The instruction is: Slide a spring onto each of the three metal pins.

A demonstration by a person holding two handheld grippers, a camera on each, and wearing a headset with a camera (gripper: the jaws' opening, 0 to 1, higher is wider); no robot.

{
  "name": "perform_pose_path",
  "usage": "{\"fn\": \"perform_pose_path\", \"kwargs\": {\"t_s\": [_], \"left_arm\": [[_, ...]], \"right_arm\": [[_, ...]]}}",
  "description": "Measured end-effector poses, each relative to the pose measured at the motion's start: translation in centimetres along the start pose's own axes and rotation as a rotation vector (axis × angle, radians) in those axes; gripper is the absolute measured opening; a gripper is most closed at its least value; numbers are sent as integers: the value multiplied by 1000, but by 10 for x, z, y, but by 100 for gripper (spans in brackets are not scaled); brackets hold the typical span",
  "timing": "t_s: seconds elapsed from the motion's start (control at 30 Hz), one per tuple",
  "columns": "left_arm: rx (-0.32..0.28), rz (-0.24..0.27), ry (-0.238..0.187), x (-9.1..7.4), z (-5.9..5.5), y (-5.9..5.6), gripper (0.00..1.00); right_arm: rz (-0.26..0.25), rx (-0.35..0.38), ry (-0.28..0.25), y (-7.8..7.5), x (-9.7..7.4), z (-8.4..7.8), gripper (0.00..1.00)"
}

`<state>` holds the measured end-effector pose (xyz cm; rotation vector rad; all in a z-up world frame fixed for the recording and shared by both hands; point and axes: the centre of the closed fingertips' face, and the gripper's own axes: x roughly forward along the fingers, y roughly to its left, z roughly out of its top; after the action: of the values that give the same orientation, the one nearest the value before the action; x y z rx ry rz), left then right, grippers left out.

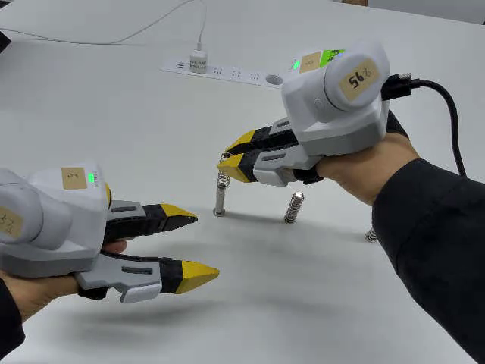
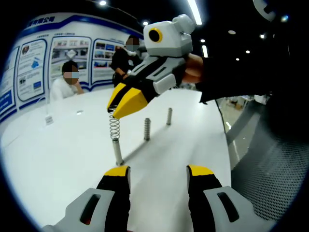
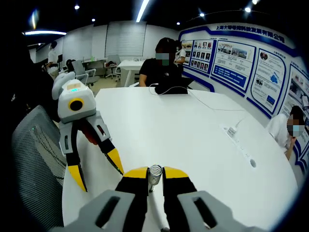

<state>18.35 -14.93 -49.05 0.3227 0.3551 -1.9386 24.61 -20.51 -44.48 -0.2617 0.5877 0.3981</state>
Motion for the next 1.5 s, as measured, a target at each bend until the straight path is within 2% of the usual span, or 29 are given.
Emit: {"fn": "perform_pose_path", "kwargs": {"t_s": [0.3, 0.77, 1.5], "left_arm": [[-2, -3, 4, 0, -1, -1, 48], [-6, -1, 9, 0, -3, 0, 48], [-19, 6, 8, -1, -6, 3, 48]], "right_arm": [[13, -9, 20, 4, 5, -5, 12], [26, 7, 64, 9, 19, -24, 12], [25, 9, 138, 12, 34, -46, 12]]}}
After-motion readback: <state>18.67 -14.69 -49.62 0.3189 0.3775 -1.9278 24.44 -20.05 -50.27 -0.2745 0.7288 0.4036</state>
